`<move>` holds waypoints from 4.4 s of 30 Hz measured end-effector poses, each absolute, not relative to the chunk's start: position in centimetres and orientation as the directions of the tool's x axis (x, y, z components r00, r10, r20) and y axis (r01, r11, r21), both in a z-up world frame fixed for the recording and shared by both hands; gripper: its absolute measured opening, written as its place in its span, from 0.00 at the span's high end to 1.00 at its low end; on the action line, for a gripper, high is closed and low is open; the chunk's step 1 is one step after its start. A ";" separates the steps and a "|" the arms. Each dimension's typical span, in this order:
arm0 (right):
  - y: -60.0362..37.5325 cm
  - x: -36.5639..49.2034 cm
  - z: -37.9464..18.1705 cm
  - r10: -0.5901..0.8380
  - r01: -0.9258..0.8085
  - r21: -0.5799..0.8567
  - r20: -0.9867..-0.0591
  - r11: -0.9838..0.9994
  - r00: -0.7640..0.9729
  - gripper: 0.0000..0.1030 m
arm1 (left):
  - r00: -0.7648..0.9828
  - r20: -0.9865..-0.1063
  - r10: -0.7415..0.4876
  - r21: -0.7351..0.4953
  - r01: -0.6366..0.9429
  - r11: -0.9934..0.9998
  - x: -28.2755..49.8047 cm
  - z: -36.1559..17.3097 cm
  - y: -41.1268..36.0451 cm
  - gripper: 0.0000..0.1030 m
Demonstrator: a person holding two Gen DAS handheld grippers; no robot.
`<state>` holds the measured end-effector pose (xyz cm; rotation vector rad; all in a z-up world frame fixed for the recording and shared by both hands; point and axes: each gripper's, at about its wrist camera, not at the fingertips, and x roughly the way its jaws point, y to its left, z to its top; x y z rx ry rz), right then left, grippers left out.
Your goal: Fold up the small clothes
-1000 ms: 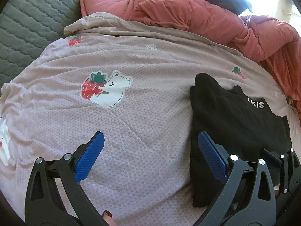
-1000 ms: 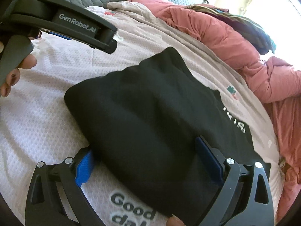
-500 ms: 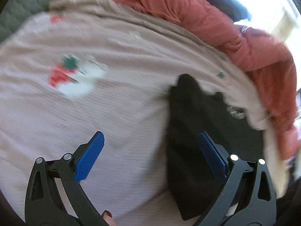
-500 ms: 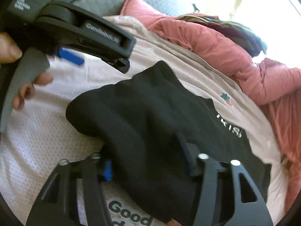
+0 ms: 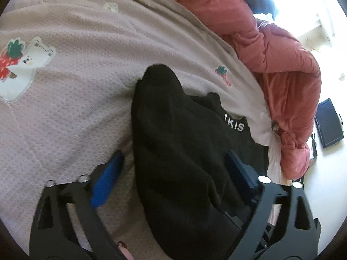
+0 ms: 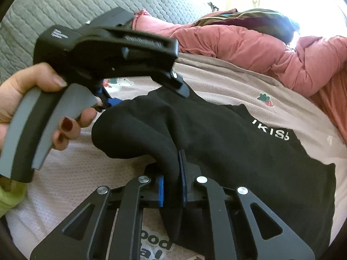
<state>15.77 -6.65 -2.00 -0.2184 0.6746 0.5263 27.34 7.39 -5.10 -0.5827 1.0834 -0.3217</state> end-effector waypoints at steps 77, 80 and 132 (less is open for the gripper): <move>-30.0 25.5 -3.6 0.714 -0.083 0.755 -0.572 0.651 0.404 0.44 | 0.571 -0.784 -0.242 -0.206 0.129 0.970 21.8 -1.2 -8.5 0.59; -29.3 25.7 -3.8 0.704 -0.095 0.735 -0.594 0.672 0.388 0.70 | 0.568 -0.784 -0.252 -0.218 0.128 0.968 21.9 -1.3 -8.2 0.59; -35.2 14.0 -3.2 0.200 -0.044 0.217 -0.780 0.975 0.593 0.50 | 0.483 -0.817 -0.314 -0.195 0.281 0.940 18.0 -2.4 -15.2 0.40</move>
